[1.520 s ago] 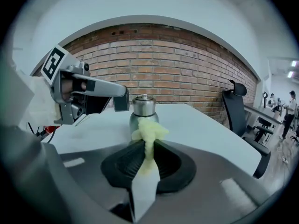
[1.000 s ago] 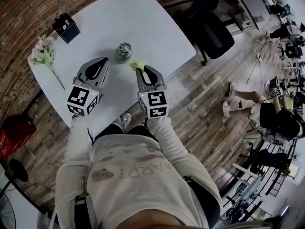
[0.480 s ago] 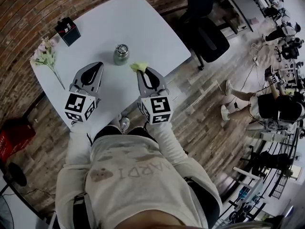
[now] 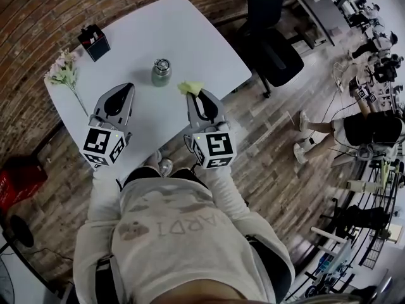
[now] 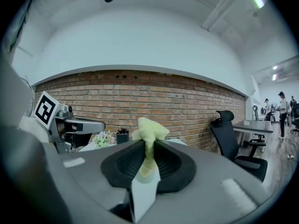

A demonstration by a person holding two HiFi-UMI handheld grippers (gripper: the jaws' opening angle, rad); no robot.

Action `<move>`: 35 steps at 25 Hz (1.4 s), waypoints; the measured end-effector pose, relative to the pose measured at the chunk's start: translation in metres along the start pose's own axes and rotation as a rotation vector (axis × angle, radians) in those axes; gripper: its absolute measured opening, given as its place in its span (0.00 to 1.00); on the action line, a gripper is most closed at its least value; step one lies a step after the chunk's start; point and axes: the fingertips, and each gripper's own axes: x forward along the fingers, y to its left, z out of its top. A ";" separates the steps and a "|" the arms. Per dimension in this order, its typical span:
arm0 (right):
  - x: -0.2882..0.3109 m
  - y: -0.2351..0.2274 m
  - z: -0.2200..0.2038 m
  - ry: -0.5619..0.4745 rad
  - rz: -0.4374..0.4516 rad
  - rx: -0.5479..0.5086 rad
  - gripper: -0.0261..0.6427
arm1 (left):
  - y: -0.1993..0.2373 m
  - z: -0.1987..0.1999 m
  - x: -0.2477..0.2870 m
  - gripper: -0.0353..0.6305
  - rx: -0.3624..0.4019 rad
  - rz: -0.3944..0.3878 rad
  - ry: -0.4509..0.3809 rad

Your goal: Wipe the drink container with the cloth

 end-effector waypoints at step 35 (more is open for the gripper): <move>-0.037 0.003 0.030 -0.107 -0.061 0.004 0.15 | -0.007 0.021 -0.033 0.05 0.012 0.021 -0.099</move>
